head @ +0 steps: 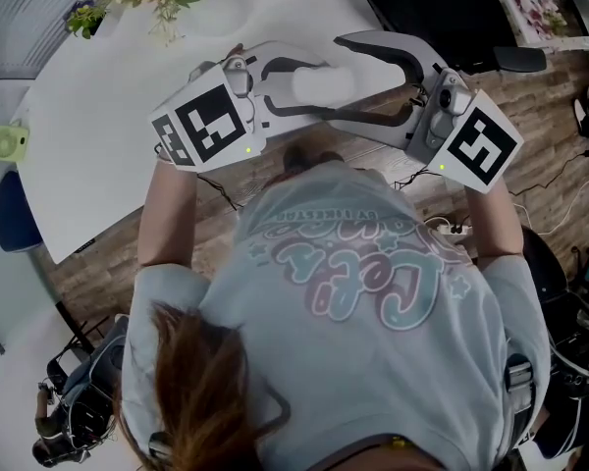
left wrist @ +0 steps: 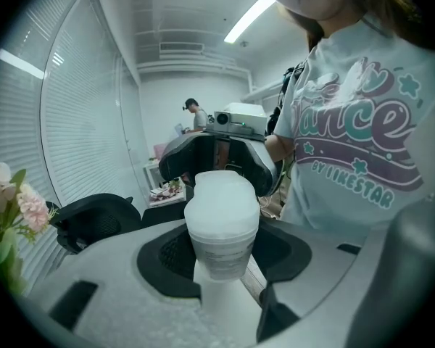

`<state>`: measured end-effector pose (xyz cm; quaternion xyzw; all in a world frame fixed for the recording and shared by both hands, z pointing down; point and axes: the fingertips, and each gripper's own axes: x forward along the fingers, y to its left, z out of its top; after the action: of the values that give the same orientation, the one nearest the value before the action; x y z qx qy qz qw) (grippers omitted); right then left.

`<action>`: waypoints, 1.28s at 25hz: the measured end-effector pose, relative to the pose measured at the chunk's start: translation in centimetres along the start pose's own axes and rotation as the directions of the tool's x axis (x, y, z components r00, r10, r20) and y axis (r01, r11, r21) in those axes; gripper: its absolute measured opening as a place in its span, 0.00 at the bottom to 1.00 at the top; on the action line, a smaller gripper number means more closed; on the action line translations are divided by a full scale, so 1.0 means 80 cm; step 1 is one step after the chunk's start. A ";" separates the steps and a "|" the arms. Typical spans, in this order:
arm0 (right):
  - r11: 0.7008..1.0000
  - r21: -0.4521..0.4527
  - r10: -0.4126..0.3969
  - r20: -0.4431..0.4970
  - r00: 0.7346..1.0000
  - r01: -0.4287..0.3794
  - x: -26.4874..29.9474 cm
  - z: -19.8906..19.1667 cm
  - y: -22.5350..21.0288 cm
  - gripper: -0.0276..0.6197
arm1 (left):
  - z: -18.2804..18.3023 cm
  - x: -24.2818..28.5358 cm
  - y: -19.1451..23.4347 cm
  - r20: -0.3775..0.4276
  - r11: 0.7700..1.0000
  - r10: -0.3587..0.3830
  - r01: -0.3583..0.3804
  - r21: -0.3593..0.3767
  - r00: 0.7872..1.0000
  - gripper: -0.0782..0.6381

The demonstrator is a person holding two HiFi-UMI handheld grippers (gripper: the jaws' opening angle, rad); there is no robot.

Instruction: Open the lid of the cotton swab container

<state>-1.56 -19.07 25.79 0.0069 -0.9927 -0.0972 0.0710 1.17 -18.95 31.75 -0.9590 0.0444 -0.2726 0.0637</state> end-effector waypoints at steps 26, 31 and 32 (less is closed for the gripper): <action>0.995 -0.025 0.100 -0.045 0.994 -0.101 0.026 0.004 0.020 0.40 | 0.013 -0.016 -0.009 0.032 0.999 -0.037 0.036 0.030 0.999 0.38; 0.993 -0.014 0.114 -0.035 0.993 -0.115 0.029 0.002 0.022 0.40 | 0.012 -0.015 -0.010 0.025 0.998 -0.040 0.039 0.039 0.999 0.38; 0.993 -0.009 0.114 -0.030 0.993 -0.115 0.029 0.002 0.022 0.40 | 0.012 -0.015 -0.010 0.025 0.998 -0.039 0.038 0.040 0.999 0.38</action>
<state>-3.91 -17.41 26.30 -0.0490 -0.9898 -0.0982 0.0909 0.68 -17.96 30.44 -0.9616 0.0195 -0.2623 0.0780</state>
